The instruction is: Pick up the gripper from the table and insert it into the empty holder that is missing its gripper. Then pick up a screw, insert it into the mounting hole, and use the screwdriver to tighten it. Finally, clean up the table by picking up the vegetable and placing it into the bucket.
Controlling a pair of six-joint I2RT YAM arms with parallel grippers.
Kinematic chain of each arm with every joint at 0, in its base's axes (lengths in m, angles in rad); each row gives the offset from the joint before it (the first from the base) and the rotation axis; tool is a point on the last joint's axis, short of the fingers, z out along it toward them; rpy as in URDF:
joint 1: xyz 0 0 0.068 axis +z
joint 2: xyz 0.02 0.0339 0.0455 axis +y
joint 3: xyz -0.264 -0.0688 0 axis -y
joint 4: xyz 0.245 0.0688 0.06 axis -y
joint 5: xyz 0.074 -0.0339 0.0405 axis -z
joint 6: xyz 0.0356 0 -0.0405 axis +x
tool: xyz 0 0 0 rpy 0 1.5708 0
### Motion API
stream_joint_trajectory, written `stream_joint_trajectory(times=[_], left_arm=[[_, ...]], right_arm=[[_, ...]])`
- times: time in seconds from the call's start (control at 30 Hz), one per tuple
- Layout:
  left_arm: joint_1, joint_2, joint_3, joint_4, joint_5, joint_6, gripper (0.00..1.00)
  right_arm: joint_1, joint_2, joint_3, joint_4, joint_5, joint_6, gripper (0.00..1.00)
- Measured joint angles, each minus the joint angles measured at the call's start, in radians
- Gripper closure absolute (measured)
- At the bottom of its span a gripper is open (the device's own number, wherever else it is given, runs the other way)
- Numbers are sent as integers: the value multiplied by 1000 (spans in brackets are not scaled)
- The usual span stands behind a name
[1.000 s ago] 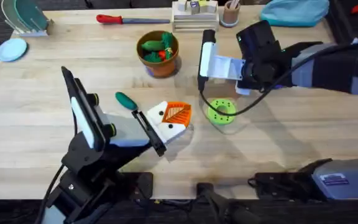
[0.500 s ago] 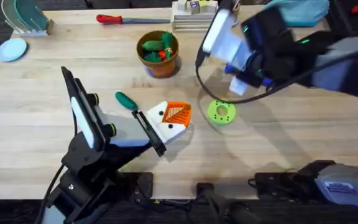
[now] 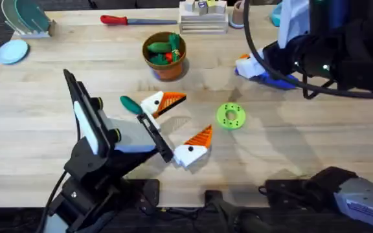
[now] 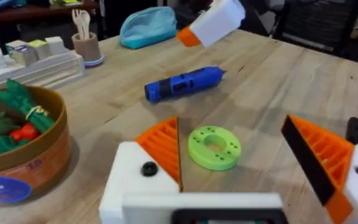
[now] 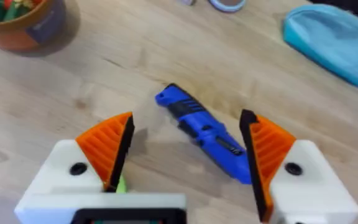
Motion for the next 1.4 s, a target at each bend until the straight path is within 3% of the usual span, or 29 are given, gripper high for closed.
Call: stream_joint_trajectory(times=[0.13,0.17,0.23,0.43,0.53,0.63,0.73,0.9,1.0,1.07,1.17,1.4], left_arm=[[0,0,63,-114,-77,1,8],[0,29,191,-261,-199,3,8],[0,88,308,-359,-294,-3,8],[0,379,604,-628,-517,-31,9],[5,542,692,-738,-579,-64,10],[39,681,741,-790,-601,-142,10],[79,778,747,-734,-601,-210,10],[92,852,750,-726,-619,-288,10],[132,862,750,-790,-654,-441,9],[190,862,750,-818,-667,-568,9],[275,862,750,-825,-664,-681,6],[442,987,750,-791,-549,-669,7]], right_arm=[[0,0,0,-1,-20,60,10],[0,0,0,-1,-38,108,11],[0,0,0,4,-59,129,10],[0,0,0,71,-118,156,10],[0,0,0,88,-131,161,9],[0,0,0,92,-137,166,10],[0,0,0,92,-139,168,10],[0,0,0,92,-139,168,10],[0,0,0,92,-139,168,10],[0,0,0,92,-139,168,10],[0,0,0,92,-139,168,10],[0,0,0,92,-139,168,10]])
